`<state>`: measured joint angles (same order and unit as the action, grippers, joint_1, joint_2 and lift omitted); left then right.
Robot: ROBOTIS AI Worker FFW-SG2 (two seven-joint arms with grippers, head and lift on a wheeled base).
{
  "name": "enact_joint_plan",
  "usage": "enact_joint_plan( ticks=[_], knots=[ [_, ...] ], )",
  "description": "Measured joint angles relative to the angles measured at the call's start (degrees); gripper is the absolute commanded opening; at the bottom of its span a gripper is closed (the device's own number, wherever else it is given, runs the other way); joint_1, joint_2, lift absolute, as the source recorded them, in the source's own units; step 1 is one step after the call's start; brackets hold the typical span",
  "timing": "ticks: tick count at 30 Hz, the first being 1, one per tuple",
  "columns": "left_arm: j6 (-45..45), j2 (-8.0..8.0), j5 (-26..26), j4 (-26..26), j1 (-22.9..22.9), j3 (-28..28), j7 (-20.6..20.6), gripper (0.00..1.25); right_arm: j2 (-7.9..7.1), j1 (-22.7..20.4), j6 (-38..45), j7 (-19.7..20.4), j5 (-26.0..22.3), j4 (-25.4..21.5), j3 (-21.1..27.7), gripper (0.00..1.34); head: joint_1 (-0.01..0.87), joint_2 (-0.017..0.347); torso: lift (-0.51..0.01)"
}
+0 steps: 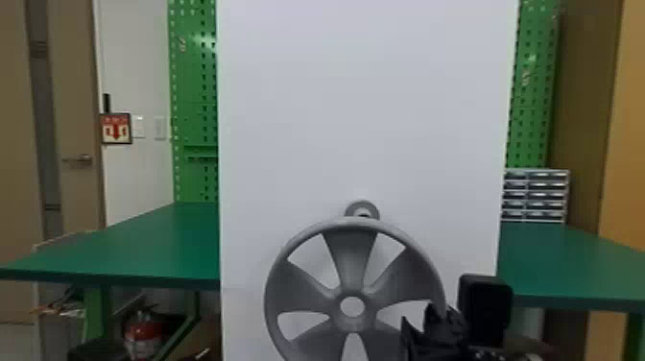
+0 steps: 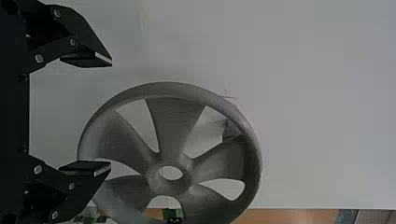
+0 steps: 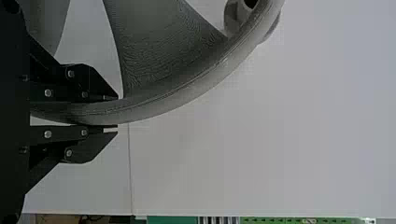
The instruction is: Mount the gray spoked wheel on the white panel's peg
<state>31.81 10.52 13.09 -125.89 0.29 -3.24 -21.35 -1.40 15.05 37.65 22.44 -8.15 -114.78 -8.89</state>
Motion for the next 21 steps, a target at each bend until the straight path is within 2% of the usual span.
enact_joint_plan(
  ticks=[12, 21],
  knots=[
    [0.0, 0.47, -0.2, 0.0, -0.5, -0.5, 0.1, 0.78, -0.02, 7.2, 8.3, 4.4, -3.4, -4.3, -1.0, 0.17, 0.123, -0.008, -0.408],
    [0.1, 0.7, -0.3, 0.0, -0.8, -0.8, 0.1, 0.78, 0.0, 10.9, 12.1, 6.8, -4.7, -6.8, -1.4, 0.17, 0.123, -0.008, -0.408]
  ],
)
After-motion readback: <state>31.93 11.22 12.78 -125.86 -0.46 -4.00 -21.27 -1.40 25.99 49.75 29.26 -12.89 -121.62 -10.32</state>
